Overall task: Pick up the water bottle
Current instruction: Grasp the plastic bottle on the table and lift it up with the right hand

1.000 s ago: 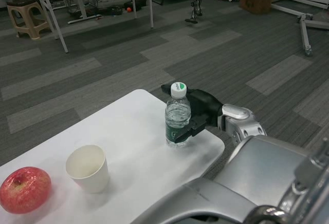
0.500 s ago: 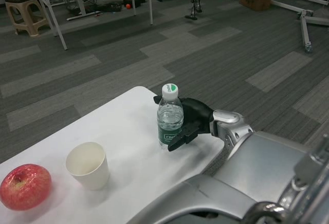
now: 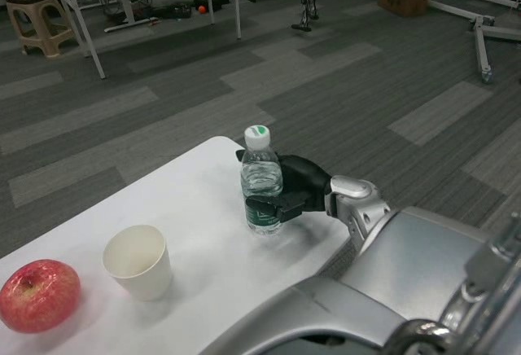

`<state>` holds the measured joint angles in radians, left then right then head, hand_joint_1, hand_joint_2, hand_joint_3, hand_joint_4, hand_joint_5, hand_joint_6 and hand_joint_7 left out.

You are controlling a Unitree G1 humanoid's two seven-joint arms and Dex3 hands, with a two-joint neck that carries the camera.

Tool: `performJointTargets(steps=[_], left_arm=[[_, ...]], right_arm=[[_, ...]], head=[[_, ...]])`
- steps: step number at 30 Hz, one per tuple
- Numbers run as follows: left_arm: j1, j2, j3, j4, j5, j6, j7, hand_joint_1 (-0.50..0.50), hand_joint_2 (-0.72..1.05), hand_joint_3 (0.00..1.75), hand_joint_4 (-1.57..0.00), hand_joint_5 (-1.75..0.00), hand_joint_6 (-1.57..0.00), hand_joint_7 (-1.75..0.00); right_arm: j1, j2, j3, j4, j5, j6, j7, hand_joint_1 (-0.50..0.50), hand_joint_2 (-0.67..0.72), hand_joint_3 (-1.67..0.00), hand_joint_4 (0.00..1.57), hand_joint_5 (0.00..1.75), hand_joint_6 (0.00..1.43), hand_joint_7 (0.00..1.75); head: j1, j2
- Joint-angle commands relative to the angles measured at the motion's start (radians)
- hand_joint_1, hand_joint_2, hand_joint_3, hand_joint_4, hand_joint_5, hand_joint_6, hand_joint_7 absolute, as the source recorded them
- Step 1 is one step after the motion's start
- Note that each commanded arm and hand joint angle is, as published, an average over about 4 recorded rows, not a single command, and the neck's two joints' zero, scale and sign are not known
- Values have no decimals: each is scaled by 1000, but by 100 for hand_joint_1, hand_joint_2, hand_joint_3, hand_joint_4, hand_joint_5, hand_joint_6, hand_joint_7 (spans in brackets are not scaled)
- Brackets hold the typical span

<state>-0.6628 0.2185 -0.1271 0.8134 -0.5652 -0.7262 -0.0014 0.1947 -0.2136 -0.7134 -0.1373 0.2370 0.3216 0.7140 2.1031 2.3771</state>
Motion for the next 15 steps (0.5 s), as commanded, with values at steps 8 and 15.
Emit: performJointTargets(steps=[8,15], left_arm=[[7,14,6,-6,7,-9,1,-50,16,9,-30,0,-29,0],[7,12,6,-4,7,-9,1,-50,16,9,-30,0,-29,0]], right_arm=[[-31,12,21,62,10,-38,-11,-45,-60,-151,7,121,1,136],[-49,2,28,62,13,-66,-24,-46,-60,-159,21,136,10,150]], head=[[7,-8],[11,-7]])
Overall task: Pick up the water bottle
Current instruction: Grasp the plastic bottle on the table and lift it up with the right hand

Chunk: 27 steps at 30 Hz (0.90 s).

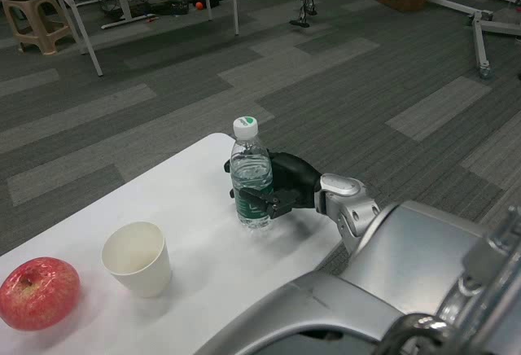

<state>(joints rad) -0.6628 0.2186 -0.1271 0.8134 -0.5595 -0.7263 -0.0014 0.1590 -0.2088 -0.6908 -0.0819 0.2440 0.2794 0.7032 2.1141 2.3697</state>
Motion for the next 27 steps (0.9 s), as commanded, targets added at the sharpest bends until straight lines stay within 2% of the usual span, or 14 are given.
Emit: performJointTargets(steps=[1,4,8,11,15,18,24,26,27], left_arm=[[7,11,6,-3,1,-9,1,-50,16,9,-30,0,-29,0],[8,10,6,-3,1,-9,2,-50,16,9,-30,0,-29,0],[8,10,6,-3,2,-9,3,-50,16,9,-30,0,-29,0],[8,10,5,-3,3,-9,1,-50,16,9,-30,0,-29,0],[8,10,0,-4,3,-9,1,-50,16,9,-30,0,-29,0],[8,10,-12,-7,4,-9,1,-50,16,9,-30,0,-29,0],[7,12,-36,-10,6,-4,1,-50,16,9,-30,0,-29,0],[5,13,-49,-8,6,1,1,-50,16,9,-30,0,-29,0],[4,13,-57,-7,6,5,1,-50,16,9,-30,0,-29,0]], right_arm=[[-15,-3,7,7,8,-31,-19,-46,-60,-159,22,138,11,150],[-18,-3,12,6,10,-59,-42,-46,-60,-159,23,145,11,147],[-22,1,15,-1,11,-113,-75,-46,-60,-159,23,145,11,154],[-26,2,18,-4,16,-154,-98,-46,-60,-159,23,145,11,148],[-39,3,36,-7,34,-216,-130,-45,-65,-159,24,145,11,154],[-57,1,65,-13,42,-246,-149,-45,-64,-159,26,145,11,154],[-103,-11,121,-18,45,-280,-179,-46,-60,-159,26,145,14,154],[-124,-17,146,-11,44,-292,-189,-46,-60,-159,26,145,14,154],[-135,-19,161,-3,42,-297,-192,-46,-60,-159,26,145,14,154]], head=[[0,0],[11,0],[23,-1],[43,2],[54,5],[64,8],[152,30],[223,46],[228,46]])
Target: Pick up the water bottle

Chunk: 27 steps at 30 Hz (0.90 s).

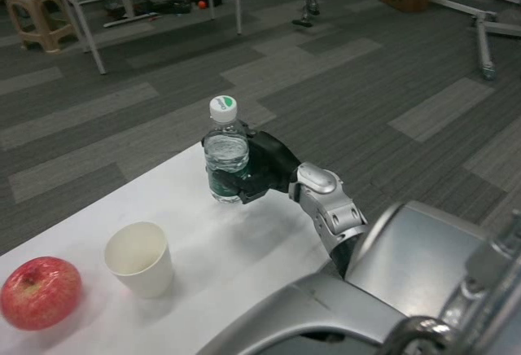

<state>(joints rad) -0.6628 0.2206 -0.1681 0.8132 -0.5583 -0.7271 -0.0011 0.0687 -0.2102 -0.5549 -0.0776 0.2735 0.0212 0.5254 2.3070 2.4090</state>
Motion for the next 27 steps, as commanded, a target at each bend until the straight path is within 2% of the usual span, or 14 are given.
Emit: performJointTargets(steps=[1,5,6,10,12,16,17,18,22,27], left_arm=[[3,10,-24,-6,5,8,0,-50,16,9,-30,0,-29,0],[-3,7,-54,-3,8,18,-2,-50,16,9,-34,0,-29,0],[-4,7,-58,-3,8,18,-2,-50,16,9,-34,0,-29,0],[-10,3,-77,-3,11,20,-2,-50,16,9,-34,0,-29,0],[-11,1,-83,-3,12,21,-3,-50,16,9,-34,0,-29,0],[-12,-4,-97,-6,19,21,-4,-50,16,9,-34,0,-29,0],[-12,-5,-97,-7,23,21,-4,-50,16,9,-34,0,-29,0],[-12,-7,-97,-8,25,21,-4,-50,16,9,-34,0,-29,0],[-12,-10,-103,-9,31,21,-5,-50,16,9,-34,0,-29,0],[-12,-10,-118,-11,31,21,-9,-50,16,9,-34,0,-29,0]], right_arm=[[-56,-21,40,2,12,-45,-18,-46,-60,-159,26,145,14,154],[-99,-32,96,46,3,-77,-47,-46,-67,-159,26,145,14,154],[-104,-34,103,51,1,-81,-51,-46,-65,-159,26,145,14,154],[-143,-44,164,96,-9,-106,-79,-46,-60,-159,26,145,14,154],[-158,-47,184,114,-10,-120,-92,-46,-60,-159,27,145,16,154],[-208,-55,247,171,-16,-169,-125,-46,-60,-159,29,145,17,154],[-220,-56,262,184,-16,-180,-133,-46,-60,-159,29,145,17,154],[-226,-57,269,191,-17,-187,-138,-46,-60,-159,29,145,17,154],[-250,-65,298,216,-17,-205,-153,-46,-60,-159,29,155,17,154],[-253,-68,300,223,-17,-227,-164,-46,-62,-159,31,153,17,154]], head=[[52,11],[138,22],[132,20],[333,33],[339,31],[458,24],[452,24],[487,19],[574,0],[632,33]])
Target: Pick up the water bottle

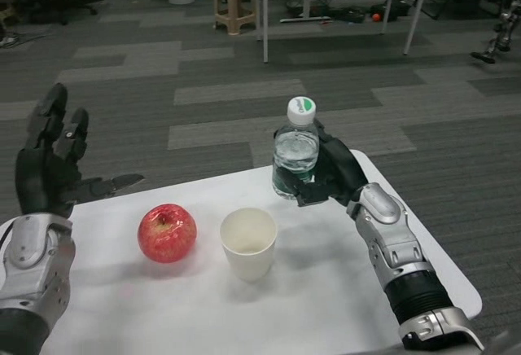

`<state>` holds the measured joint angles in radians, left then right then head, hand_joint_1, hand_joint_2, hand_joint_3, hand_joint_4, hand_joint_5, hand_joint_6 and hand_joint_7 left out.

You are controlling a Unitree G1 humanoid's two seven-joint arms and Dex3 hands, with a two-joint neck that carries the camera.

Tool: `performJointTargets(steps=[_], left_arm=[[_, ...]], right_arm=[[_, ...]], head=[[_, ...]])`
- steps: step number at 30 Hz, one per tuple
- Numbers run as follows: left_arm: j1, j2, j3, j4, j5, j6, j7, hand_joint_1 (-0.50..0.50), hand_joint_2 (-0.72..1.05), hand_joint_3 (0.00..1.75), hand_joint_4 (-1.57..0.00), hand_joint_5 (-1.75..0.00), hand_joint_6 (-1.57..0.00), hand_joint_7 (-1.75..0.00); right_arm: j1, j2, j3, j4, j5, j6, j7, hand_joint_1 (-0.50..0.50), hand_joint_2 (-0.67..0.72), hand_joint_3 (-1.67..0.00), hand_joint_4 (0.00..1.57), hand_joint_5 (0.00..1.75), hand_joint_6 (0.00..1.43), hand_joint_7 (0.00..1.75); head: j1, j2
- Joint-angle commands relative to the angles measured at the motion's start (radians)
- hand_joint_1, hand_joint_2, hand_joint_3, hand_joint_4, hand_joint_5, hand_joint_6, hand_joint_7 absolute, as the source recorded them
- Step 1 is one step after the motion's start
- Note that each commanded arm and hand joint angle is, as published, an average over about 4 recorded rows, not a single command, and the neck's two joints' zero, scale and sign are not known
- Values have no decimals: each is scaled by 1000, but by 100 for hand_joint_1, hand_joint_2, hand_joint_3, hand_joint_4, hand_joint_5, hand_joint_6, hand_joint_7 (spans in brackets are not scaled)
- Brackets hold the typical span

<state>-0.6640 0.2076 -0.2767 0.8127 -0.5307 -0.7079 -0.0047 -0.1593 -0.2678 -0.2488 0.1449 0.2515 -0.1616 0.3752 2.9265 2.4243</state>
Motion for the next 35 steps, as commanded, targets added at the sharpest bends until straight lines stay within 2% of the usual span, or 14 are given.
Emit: performJointTargets(steps=[1,5,8,12,19,22,26,35], left_arm=[[-11,3,-11,-11,4,3,-7,-50,18,9,-34,0,-29,0],[-11,3,-15,-16,18,5,-14,-50,25,9,-34,0,-29,0],[-11,3,-15,-19,31,10,-17,-50,25,9,-34,0,-29,0],[-11,3,-15,-20,32,23,-21,-50,25,9,-34,0,-29,0],[-13,3,-15,-20,32,33,-21,-50,25,9,-34,0,-29,0],[-16,3,-15,-18,32,33,-21,-50,25,9,-34,0,-29,0],[-19,3,-15,-15,32,33,-21,-50,25,9,-34,0,-29,0],[-20,1,-13,-12,32,33,-21,-50,25,9,-34,0,-29,0]], right_arm=[[-25,-10,-7,1,5,-46,-14,-46,-62,-159,31,155,17,154],[-24,-9,-14,2,11,-57,-20,-46,-62,-159,31,155,17,154],[-23,-4,-26,1,20,-78,-29,-45,-64,-159,31,155,17,154],[-23,4,-40,1,32,-99,-40,-44,-60,-159,31,155,17,154],[-23,9,-46,2,35,-101,-44,-46,-60,-159,31,155,17,154],[-23,9,-45,1,34,-101,-44,-46,-65,-159,31,155,17,154],[-23,9,-45,2,34,-101,-44,-46,-60,-159,31,155,17,154],[-23,9,-42,1,31,-101,-44,-46,-63,-159,31,155,17,154]], head=[[13,23],[13,136],[13,160],[1,242],[-7,246],[-9,243],[-14,236],[-19,221]])
